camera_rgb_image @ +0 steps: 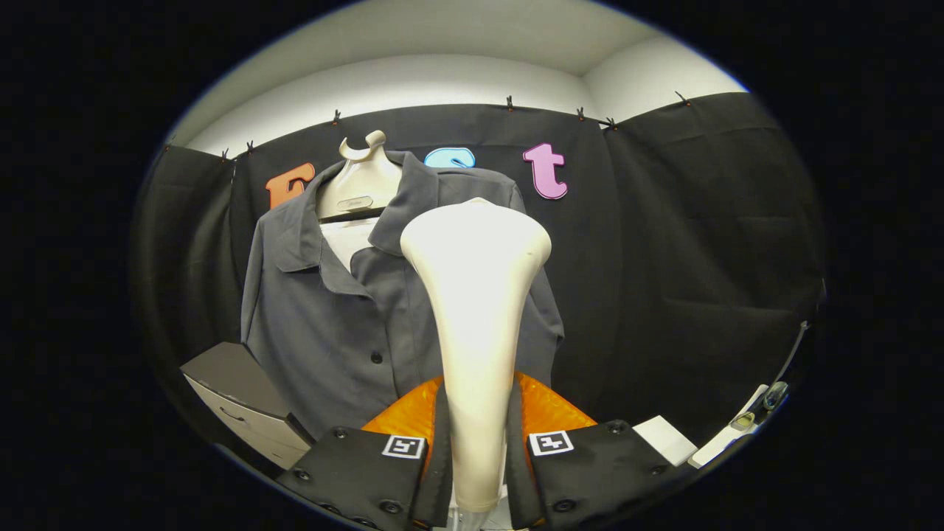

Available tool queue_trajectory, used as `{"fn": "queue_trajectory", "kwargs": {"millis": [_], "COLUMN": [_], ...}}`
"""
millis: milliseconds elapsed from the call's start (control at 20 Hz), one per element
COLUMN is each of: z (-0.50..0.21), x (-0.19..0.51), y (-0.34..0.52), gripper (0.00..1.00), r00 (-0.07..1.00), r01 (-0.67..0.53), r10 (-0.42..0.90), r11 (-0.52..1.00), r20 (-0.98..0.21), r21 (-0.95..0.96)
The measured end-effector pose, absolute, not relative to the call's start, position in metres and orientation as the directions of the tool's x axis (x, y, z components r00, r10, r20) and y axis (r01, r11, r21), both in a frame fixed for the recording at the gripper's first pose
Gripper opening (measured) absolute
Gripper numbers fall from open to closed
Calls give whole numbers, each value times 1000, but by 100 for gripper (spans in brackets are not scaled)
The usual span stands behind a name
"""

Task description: Iron the clothes twice with a garment steamer, once on the left side and once on the right side.

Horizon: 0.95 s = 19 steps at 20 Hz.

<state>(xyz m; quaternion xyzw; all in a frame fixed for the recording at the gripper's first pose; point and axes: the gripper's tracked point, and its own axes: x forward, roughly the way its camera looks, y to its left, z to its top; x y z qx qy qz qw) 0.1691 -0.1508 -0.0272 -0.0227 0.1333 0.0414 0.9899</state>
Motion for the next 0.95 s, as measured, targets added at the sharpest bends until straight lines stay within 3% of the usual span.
{"fn": "queue_trajectory", "kwargs": {"millis": [950], "z": [-36], "x": [159], "y": [-137], "gripper": [38], "r00": [945], "r01": [-148], "r10": [128], "r11": [988], "r20": [-300], "r21": [-45]}}
